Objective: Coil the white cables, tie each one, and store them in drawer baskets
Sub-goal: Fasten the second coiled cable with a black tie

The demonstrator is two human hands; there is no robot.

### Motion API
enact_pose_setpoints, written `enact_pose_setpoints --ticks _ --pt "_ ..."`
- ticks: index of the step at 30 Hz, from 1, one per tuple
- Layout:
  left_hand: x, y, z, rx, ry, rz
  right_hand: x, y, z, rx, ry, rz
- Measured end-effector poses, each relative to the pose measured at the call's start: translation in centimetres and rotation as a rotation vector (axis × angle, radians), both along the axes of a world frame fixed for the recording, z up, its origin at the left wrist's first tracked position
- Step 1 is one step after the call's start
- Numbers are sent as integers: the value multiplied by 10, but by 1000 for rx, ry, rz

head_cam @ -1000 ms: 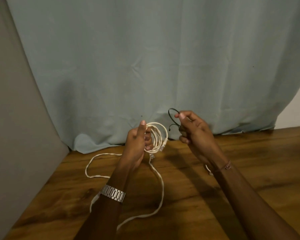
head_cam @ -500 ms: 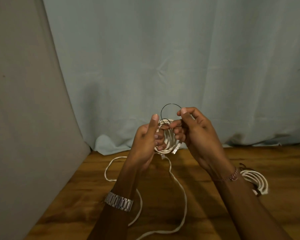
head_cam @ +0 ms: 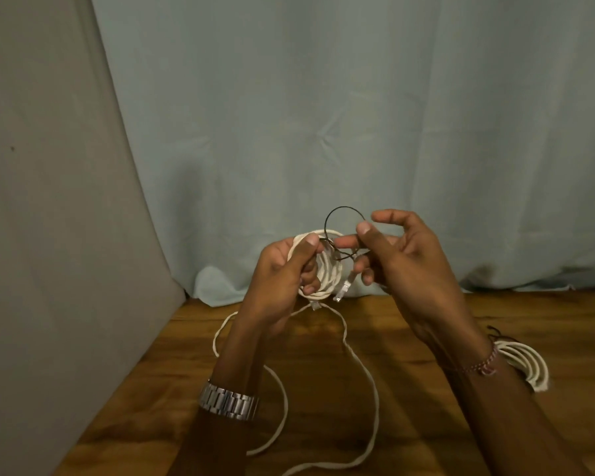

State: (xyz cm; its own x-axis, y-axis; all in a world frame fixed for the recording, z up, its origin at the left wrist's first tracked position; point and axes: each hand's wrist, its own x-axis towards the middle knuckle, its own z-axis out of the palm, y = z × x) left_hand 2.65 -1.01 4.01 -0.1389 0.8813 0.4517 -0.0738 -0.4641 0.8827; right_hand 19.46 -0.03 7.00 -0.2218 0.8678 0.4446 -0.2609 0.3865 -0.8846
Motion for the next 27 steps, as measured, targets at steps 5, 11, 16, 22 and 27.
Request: enact_pose_setpoints --ticks 5,11,16,22,27 --pt "-3 2 0 -11 -38 35 6 3 -7 566 -357 -405" --pt "-2 2 -1 -4 0 65 -2 0 -13 1046 -890 -636" --pt "-2 2 0 -33 -30 64 3 8 -14 972 -787 -658" --pt "8 -1 5 -36 2 274 6 -3 -6 679 -603 -460" --pt "14 -6 5 94 68 441 6 -14 -3 366 -533 -237"
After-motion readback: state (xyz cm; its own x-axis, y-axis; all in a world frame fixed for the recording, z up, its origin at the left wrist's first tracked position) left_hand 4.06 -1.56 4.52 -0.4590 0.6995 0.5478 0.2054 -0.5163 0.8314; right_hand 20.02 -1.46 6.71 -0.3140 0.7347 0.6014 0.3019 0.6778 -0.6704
